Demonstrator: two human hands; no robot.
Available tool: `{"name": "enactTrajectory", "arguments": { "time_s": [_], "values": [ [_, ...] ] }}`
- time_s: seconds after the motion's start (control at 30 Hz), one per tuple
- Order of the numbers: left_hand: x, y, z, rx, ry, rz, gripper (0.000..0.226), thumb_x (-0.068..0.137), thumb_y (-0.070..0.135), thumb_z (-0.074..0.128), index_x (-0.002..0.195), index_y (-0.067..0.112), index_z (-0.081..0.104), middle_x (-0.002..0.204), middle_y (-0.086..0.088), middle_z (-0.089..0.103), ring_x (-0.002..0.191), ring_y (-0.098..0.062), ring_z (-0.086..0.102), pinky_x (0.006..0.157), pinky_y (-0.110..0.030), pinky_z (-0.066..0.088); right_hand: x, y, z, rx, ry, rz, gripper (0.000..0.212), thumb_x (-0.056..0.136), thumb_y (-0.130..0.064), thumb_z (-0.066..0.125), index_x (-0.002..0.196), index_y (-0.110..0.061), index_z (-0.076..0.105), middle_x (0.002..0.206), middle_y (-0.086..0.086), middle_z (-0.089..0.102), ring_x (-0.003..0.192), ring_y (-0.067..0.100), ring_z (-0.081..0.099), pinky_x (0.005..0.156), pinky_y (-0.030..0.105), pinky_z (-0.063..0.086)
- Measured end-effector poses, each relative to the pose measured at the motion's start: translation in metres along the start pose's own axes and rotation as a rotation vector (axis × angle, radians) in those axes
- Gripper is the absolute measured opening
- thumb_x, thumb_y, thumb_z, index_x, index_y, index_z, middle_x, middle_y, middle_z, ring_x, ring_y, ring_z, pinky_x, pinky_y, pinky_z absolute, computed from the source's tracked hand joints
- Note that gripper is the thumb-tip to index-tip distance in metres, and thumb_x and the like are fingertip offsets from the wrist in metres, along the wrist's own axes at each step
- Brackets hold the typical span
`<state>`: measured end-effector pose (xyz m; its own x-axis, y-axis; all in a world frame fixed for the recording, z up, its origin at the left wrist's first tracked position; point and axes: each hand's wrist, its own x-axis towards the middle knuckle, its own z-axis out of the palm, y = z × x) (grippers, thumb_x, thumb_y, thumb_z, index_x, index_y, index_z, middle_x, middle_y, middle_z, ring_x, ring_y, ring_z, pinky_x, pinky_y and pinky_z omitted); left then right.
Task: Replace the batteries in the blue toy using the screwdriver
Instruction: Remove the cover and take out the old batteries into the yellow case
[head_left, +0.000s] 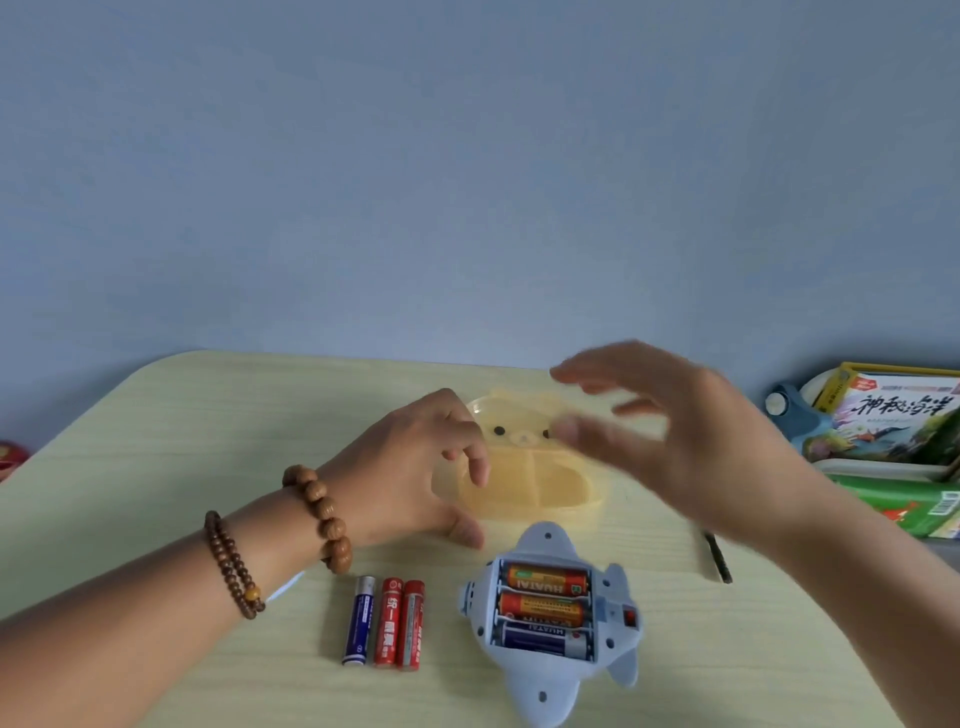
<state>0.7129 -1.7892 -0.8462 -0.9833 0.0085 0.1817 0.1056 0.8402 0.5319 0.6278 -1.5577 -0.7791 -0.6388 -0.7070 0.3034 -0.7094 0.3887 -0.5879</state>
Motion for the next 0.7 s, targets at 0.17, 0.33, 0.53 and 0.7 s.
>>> {"name": "enactTrajectory", "arguments": {
  "time_s": [0.17,0.33,0.53,0.7],
  "values": [
    [-0.019,0.021,-0.019,-0.049,0.136,0.004,0.025,0.068,0.049,0.082,0.085,0.036,0.069,0.094,0.015,0.064,0.089,-0.010,0.061,0.070,-0.022,0.049,-0.075,-0.010,0.014,-0.112,-0.326,0.048,0.104,0.049,-0.092,0.065,0.141,-0.064,0.024,0.138,-0.051,0.029,0.124,-0.025,0.036,0.097,0.017,0.045],
    [-0.044,0.078,-0.004,-0.084,0.104,-0.019,0.016,0.077,0.042,0.078,0.085,0.035,0.066,0.100,0.028,0.058,0.080,0.004,0.060,0.061,-0.005,0.042,-0.084,0.001,0.029,0.004,-0.230,0.092,0.070,0.056,-0.060,0.087,0.117,-0.064,0.053,0.117,-0.033,0.059,0.100,-0.007,0.060,0.077,0.015,0.051],
    [-0.041,0.093,0.023,-0.036,0.155,-0.129,0.021,0.072,0.042,0.074,0.083,0.035,0.058,0.094,0.018,0.051,0.088,0.003,0.052,0.069,-0.011,0.040,-0.088,0.004,0.034,0.041,-0.198,0.120,0.071,0.052,-0.051,0.091,0.117,-0.055,0.063,0.103,-0.022,0.070,0.086,0.008,0.068,0.071,0.023,0.056],
    [-0.036,0.099,0.029,-0.071,0.153,-0.213,0.025,0.069,0.043,0.074,0.082,0.033,0.055,0.093,0.016,0.048,0.079,0.000,0.052,0.065,-0.015,0.040,-0.090,0.004,0.034,0.043,-0.199,0.100,0.075,0.054,-0.053,0.091,0.123,-0.053,0.062,0.098,-0.017,0.071,0.084,0.012,0.066,0.070,0.026,0.056]
  ]
}}
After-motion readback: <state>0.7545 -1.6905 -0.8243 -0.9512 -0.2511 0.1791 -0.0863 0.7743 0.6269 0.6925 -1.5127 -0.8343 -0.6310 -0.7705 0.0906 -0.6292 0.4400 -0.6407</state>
